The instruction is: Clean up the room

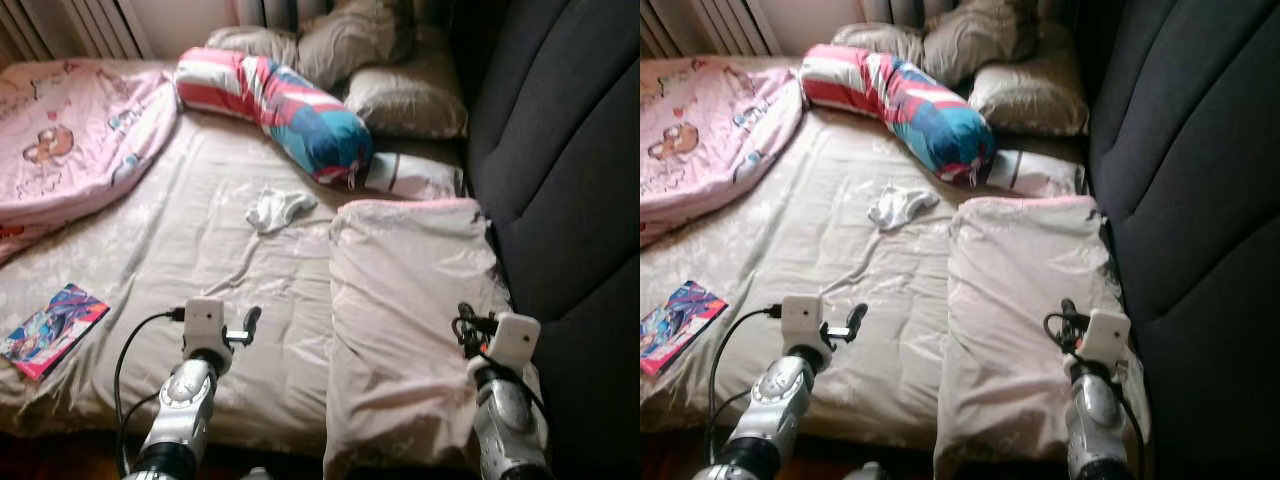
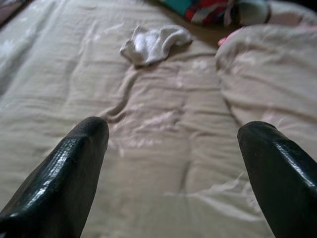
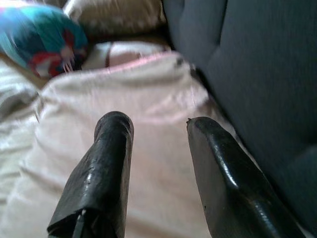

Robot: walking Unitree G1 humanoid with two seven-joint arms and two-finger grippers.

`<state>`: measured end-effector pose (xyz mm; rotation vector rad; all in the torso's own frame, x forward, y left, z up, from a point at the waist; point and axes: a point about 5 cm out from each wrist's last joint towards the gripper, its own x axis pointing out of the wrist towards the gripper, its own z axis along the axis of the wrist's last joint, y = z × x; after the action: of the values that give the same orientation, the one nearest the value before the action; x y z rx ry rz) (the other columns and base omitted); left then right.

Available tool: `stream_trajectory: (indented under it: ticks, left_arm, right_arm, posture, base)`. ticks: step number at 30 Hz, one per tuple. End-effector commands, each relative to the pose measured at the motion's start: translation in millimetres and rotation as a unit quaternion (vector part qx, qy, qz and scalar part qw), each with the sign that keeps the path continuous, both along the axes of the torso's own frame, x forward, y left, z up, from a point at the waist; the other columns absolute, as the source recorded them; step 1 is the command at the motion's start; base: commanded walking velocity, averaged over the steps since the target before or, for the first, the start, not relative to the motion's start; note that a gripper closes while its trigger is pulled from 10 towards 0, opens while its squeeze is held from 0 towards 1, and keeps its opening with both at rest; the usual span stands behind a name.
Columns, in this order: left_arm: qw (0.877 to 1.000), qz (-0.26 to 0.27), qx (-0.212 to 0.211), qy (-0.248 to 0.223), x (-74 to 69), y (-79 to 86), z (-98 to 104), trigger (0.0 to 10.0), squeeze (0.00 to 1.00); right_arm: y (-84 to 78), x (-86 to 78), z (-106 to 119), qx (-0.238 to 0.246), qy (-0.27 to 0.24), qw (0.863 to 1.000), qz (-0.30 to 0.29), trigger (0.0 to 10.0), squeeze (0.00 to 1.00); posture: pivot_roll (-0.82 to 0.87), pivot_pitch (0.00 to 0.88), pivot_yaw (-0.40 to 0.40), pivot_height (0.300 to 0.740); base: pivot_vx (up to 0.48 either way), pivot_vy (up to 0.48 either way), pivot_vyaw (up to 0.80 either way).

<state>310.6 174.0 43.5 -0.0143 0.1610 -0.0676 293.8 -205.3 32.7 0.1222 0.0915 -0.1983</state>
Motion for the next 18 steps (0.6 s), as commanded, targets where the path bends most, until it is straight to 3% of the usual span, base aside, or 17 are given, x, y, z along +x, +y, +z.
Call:
stream_trajectory:
  ticks: [1,18]
  left_arm:
    - [1.000,-0.009,0.009,-0.007,2.1,-1.4,2.3,10.0,0.00]
    - [1.000,-0.013,0.011,-0.010,1.0,-3.2,0.3,10.0,0.00]
  right_arm:
    - [2.4,-3.2,-7.6,0.009,0.020,1.000,0.002,10.0,0.00]
    - [6.9,-6.1,-11.9,0.008,0.026,1.000,0.012,10.0,0.00]
  posture:
    - [0.09,0.076,0.014,0.740]
    - [0.09,0.074,0.016,0.740]
  base:
    - [0.000,0.307,0.00]
    - [0.000,0.304,0.00]
